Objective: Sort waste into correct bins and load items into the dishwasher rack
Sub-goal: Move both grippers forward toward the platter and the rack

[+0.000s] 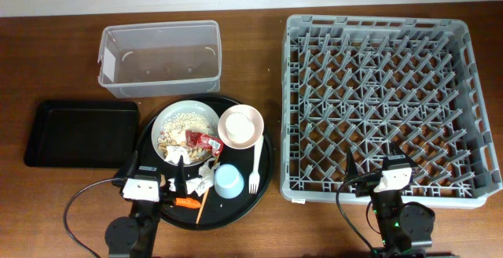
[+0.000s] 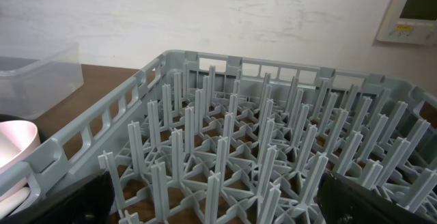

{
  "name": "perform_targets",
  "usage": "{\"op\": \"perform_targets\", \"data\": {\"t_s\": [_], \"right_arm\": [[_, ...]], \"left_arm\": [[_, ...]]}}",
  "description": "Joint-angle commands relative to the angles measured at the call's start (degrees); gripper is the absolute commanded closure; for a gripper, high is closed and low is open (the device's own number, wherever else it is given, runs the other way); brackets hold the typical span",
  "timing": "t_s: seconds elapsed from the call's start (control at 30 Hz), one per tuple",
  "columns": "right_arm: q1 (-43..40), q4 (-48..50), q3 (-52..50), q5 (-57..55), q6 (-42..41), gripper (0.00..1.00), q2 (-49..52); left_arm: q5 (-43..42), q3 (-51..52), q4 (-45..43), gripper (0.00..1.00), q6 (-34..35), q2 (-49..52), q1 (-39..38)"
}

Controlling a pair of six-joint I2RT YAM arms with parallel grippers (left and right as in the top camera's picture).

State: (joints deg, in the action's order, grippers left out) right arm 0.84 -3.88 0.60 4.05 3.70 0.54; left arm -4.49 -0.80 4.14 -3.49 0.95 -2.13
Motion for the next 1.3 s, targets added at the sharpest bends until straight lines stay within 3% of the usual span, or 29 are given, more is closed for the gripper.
{"op": "perform_targets", "data": {"t_s": [0.0, 1.2, 1.27], "right_arm": [[0.33, -0.31, -0.28, -0.24, 0.37, 0.02, -0.28], [0.33, -0.11, -0.28, 0.20, 0.35, 0.02, -0.28], [0.33, 0.68, -0.26, 1.97, -2.75, 0.02, -0.28]], "left_arm": [[-0.20, 0.26, 0.20, 0.01, -0.92, -0.55, -0.22], [0.83, 0.26, 0.26, 0.01, -0.92, -0.55, -0.24], [0.85, 0.26, -0.35, 0.01, -0.90, -0.55, -0.22]]}}
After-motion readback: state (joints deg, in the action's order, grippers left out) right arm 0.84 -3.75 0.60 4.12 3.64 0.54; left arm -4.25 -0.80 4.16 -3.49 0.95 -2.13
